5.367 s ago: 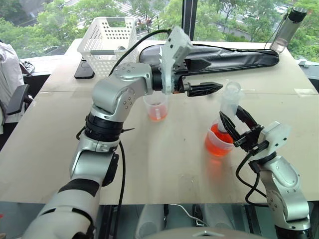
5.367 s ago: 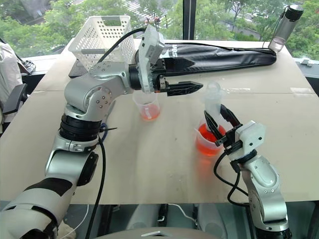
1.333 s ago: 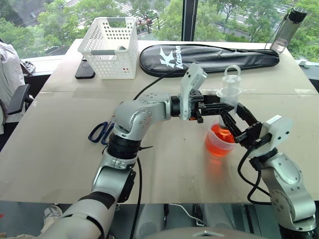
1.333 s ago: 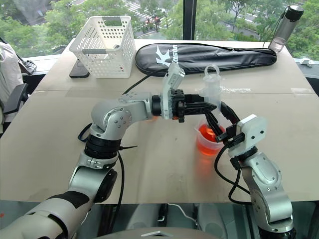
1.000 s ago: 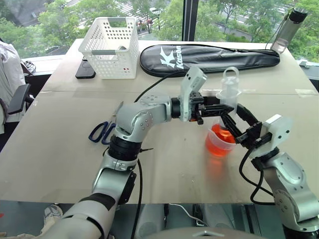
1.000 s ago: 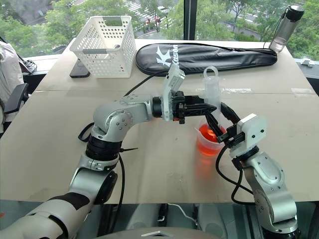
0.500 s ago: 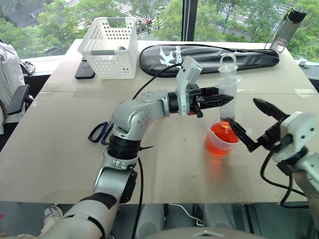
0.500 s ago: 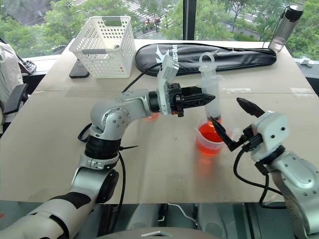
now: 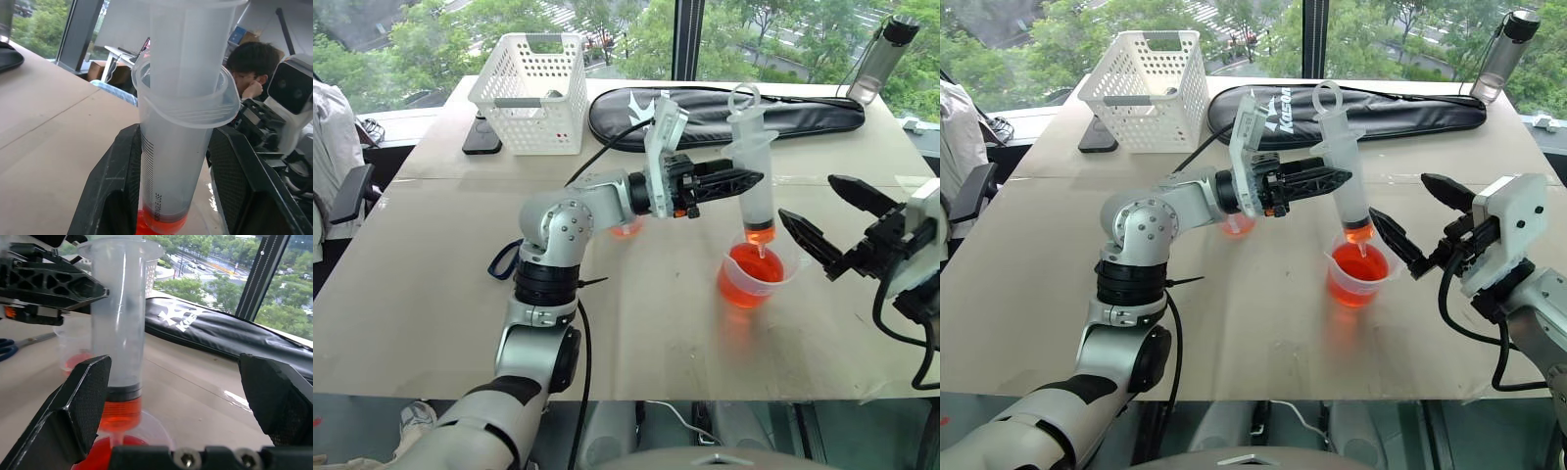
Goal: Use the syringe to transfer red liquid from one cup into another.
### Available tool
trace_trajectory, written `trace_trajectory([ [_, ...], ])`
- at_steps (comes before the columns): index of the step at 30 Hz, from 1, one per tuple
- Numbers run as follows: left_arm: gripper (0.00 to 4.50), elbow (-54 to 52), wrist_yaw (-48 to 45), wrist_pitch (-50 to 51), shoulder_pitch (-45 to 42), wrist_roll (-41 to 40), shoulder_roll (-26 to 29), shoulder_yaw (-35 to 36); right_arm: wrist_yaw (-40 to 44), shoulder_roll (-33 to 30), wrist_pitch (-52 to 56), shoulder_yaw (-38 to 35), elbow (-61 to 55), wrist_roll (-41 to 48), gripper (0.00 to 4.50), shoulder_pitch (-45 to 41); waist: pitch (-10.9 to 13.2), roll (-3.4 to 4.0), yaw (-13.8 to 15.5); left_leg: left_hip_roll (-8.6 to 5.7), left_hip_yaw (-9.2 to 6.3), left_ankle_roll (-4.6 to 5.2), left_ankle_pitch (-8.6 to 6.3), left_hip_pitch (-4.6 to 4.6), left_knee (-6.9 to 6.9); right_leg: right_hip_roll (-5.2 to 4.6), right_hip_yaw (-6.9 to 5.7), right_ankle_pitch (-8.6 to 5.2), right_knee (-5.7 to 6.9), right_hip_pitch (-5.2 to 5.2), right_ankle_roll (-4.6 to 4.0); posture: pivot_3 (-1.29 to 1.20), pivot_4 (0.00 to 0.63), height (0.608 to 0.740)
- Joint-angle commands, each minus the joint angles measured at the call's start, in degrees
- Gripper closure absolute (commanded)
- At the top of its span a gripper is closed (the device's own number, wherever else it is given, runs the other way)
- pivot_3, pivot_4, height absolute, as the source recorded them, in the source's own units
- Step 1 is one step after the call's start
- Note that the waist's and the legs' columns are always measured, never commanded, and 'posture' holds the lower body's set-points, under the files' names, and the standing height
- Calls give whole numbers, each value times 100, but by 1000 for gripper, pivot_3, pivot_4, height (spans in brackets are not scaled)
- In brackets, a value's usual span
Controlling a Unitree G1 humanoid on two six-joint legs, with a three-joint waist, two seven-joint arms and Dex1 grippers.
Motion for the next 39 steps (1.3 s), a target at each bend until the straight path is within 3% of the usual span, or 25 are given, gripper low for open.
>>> trace_trajectory([
  [1,2891,-100,190,115,-126,-412,-37,444,-258,27,-25,-169,57,218,9,-249,0,0,-12,0,0,0,0,1,0,0,0,0,1,0,0,0,150,724],
  [4,2891,79,551,337,-318,-838,-15,992,-529,133,-18,-378,296,921,9,-586,0,0,-27,2,1,-1,1,3,0,0,2,0,3,0,0,0,150,724],
  [8,2891,167,792,462,-481,-1017,417,1429,-702,-22,-5,-398,583,1208,9,-974,0,0,-32,3,1,-1,1,3,0,2,2,0,3,-1,0,0,150,724],
  [12,2891,395,756,298,-684,-807,1336,1809,-702,-82,-28,-206,790,1191,9,-1184,0,0,-12,2,3,-2,1,0,-5,1,1,0,-3,-3,0,0,150,724],
  [18,2891,775,-26,-399,-631,-19,2666,1571,-1000,204,34,425,1423,958,9,-1931,5,-7,-55,3,9,-3,2,3,-7,0,3,0,0,-7,0,0,150,724],
  [20,2891,820,-366,-854,-530,387,2965,1290,-854,226,128,912,1806,706,9,-2551,6,-4,-79,2,10,-3,2,5,-8,0,3,0,3,-8,-1,0,150,724],
  [29,2891,1000,-999,-1564,-226,1139,3232,784,-508,725,691,2194,3536,-172,9,-5097,7,-7,-83,1,24,-3,2,-41,-14,-6,15,1,5,-65,-2,0,150,724],
  [34,2891,1004,-1235,-1857,-64,1458,3161,503,154,1376,988,2772,4443,-461,9,-6448,6,-9,-149,2,27,-3,3,-107,-12,-7,14,3,12,-132,-2,0,150,724],
  [36,2891,960,-1313,-1938,-14,1545,3158,426,310,1603,1136,2822,4667,-494,554,-6739,6,-9,-151,3,25,-3,3,-112,-16,-7,10,3,12,-136,-2,0,150,724],
  [39,2891,884,-1352,-1896,0,1525,3113,439,569,1920,1201,2953,4952,-662,554,-7096,6,-9,-149,3,26,-3,3,-116,-18,-8,10,3,13,-136,-1,0,150,724],
])
